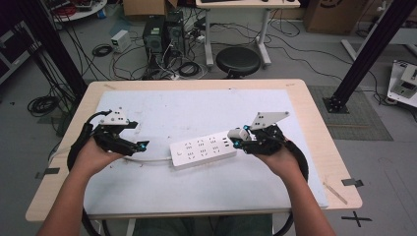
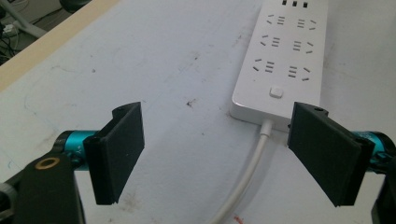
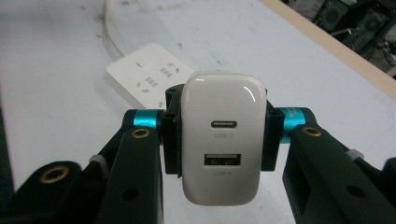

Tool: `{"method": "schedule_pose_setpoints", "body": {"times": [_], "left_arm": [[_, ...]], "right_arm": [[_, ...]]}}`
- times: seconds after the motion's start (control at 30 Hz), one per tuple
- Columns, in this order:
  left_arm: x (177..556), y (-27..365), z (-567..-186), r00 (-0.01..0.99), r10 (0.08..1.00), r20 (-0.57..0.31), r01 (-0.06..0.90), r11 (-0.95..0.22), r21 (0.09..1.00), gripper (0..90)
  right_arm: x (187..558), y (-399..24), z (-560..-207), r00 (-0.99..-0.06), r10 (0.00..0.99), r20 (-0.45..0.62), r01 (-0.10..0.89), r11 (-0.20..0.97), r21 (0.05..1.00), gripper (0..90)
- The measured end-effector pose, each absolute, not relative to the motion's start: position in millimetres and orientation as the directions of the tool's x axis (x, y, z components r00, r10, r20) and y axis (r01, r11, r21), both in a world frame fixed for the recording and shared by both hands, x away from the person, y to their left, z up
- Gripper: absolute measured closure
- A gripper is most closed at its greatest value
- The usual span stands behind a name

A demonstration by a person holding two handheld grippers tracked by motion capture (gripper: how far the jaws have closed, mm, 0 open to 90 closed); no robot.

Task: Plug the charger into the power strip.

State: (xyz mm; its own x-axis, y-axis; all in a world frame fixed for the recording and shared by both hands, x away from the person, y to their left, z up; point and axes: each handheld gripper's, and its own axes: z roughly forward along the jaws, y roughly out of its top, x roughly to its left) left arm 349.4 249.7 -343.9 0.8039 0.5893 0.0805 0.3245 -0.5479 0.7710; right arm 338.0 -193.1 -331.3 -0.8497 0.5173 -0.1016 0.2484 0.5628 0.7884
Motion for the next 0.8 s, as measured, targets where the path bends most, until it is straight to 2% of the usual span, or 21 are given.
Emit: {"method": "schedule_pose_setpoints", "body": {"times": [0.2, 0.53, 0.77, 0.8], "left_arm": [[346.8, 253.2, -346.5, 0.801, 0.594, 0.076, 0.333, -0.547, 0.768, 18.7], [343.8, 258.3, -348.4, 0.796, 0.601, 0.074, 0.350, -0.557, 0.753, 18.7], [339.5, 256.9, -348.9, 0.797, 0.593, 0.112, 0.326, -0.579, 0.747, 18.7], [338.4, 256.2, -349.7, 0.801, 0.585, 0.124, 0.320, -0.594, 0.738, 18.7]], "right_arm": [[349.3, -183.3, -335.0, -0.851, 0.493, -0.182, 0.249, 0.684, 0.686, 63.2], [374.7, -177.2, -330.1, -0.915, 0.375, -0.148, 0.218, 0.769, 0.601, 63.2], [393.7, -154.3, -328.3, -0.958, 0.238, -0.162, 0.128, 0.856, 0.500, 63.2], [398.5, -146.7, -328.6, -0.968, 0.190, -0.161, 0.093, 0.876, 0.474, 63.2]]}}
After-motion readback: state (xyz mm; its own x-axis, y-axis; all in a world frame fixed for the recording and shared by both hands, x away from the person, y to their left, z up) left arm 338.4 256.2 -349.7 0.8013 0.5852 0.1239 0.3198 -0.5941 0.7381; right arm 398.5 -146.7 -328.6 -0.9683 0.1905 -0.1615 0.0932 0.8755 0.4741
